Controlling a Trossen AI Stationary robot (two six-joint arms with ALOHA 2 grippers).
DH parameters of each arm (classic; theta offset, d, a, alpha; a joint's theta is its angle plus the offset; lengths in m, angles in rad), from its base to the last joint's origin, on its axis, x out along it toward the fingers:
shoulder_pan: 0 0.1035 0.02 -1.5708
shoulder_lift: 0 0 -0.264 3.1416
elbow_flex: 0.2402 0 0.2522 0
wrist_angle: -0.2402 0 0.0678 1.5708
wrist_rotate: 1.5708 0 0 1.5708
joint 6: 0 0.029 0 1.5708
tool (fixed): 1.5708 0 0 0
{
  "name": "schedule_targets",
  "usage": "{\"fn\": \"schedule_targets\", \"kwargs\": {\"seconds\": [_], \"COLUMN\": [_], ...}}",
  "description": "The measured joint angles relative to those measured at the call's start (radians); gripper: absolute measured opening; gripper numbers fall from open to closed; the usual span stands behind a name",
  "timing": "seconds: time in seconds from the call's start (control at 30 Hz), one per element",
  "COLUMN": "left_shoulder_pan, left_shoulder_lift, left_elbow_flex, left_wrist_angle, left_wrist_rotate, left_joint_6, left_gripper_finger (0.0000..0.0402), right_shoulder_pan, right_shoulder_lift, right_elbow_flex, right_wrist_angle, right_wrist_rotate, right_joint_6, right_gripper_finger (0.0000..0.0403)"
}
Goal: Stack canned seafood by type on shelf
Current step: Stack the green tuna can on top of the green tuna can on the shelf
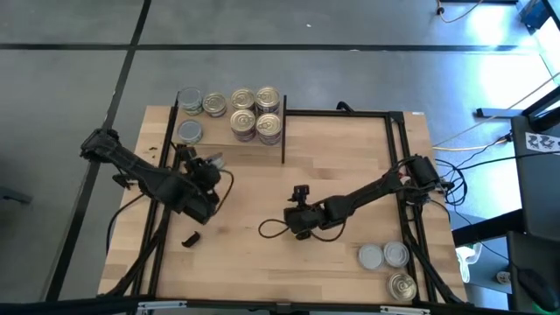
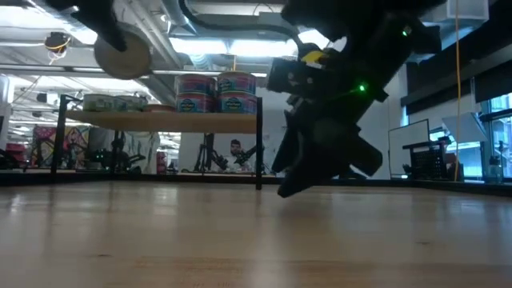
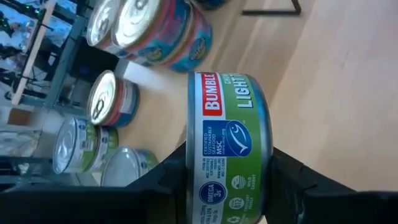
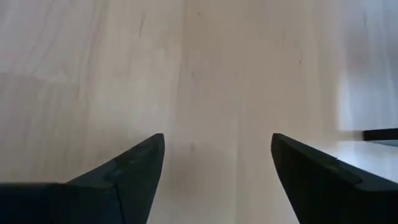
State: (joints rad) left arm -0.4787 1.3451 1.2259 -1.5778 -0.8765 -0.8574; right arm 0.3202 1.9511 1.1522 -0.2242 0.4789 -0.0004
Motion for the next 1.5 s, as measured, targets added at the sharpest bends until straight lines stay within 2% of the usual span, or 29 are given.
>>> {"fn": "schedule_targets", "kwargs": {"seconds": [0.3,0.63,0.8,1.1,1.23,1.5], "left_shoulder_pan": [0.211,0.496,0.617,0.714,0.756,0.816], "left_shoulder_lift": [-0.070,-0.214,-0.232,-0.217,-0.218,-0.218], "left_elbow_flex": [0.006,0.008,0.007,-0.108,-0.150,-0.169], "left_wrist_angle": [0.003,0.005,0.005,0.062,0.115,0.196], "left_wrist_rotate": [-0.031,-0.033,0.002,0.052,0.036,0.030], "left_joint_6": [0.170,0.517,0.693,0.761,0.806,0.857], "left_gripper_finger": [0.0133,0.0135,0.0135,0.0136,0.0136,0.0145], "right_shoulder_pan": [-0.016,-0.015,-0.021,-0.027,-0.026,-0.026], "right_shoulder_lift": [0.000,0.000,0.000,0.000,0.000,0.000], "right_elbow_flex": [-0.022,-0.022,-0.022,-0.022,-0.022,-0.022], "right_wrist_angle": [0.085,0.085,0.103,0.104,0.113,0.113], "right_wrist_rotate": [-0.029,-0.039,-0.037,-0.038,-0.033,-0.028], "right_joint_6": [-0.014,-0.015,-0.011,-0.002,-0.002,-0.001], "right_gripper_finger": [0.0295,0.0295,0.0295,0.0295,0.0295,0.0295]}}
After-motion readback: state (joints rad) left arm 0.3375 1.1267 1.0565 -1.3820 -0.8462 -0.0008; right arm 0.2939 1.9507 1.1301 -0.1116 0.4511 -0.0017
